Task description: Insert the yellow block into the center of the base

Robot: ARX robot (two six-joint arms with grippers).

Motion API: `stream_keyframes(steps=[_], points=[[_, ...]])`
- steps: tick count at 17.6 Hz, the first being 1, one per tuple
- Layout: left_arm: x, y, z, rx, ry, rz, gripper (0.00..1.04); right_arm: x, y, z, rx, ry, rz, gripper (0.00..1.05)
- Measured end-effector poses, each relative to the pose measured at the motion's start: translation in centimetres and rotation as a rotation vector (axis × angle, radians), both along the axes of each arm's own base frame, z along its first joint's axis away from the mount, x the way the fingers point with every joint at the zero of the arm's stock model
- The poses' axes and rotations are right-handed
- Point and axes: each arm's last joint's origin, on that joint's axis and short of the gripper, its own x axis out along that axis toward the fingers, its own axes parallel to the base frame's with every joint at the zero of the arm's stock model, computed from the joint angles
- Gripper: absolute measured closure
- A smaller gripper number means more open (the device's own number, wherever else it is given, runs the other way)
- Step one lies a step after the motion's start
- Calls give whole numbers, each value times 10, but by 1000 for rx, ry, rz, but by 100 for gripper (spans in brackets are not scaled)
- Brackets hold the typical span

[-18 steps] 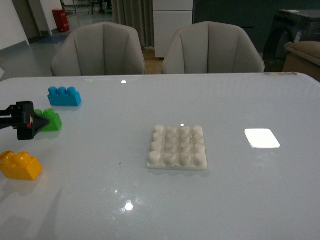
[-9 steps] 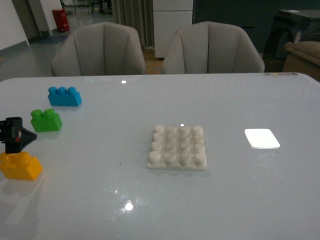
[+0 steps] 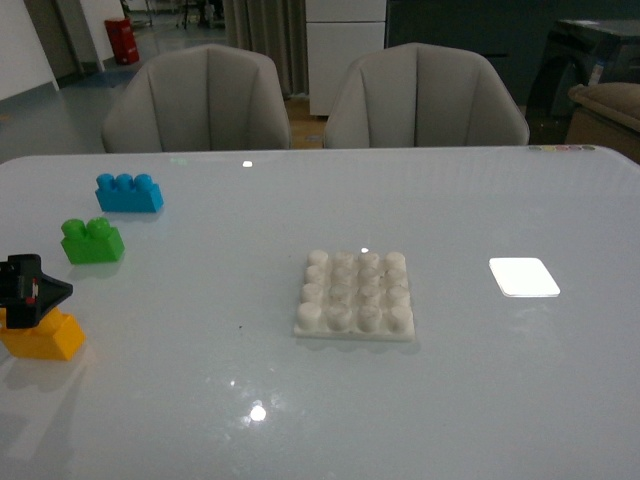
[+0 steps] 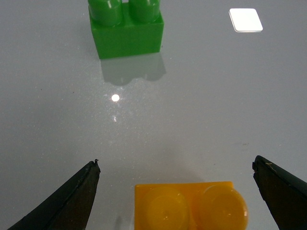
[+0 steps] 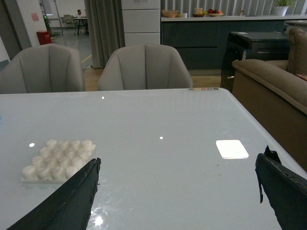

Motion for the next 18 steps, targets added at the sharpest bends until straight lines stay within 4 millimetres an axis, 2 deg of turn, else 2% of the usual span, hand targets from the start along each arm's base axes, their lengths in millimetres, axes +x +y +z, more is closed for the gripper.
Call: stream_keyframes(steps=[3, 7, 10, 13, 18], points=[[-1, 2, -17, -1, 36, 0, 7, 0, 0, 0, 0, 0, 0, 6], [-1, -1, -19, 5, 27, -13, 7, 0, 0, 0, 0, 0, 0, 6], [-1, -1, -19, 5, 21, -17, 38, 0, 0, 0, 0, 0, 0, 6], [1, -1, -16, 9, 3, -21, 45, 0, 0, 0, 0, 0, 0, 6], [-2, -4, -14, 8, 6, -30, 45, 0, 0, 0, 0, 0, 0, 6]])
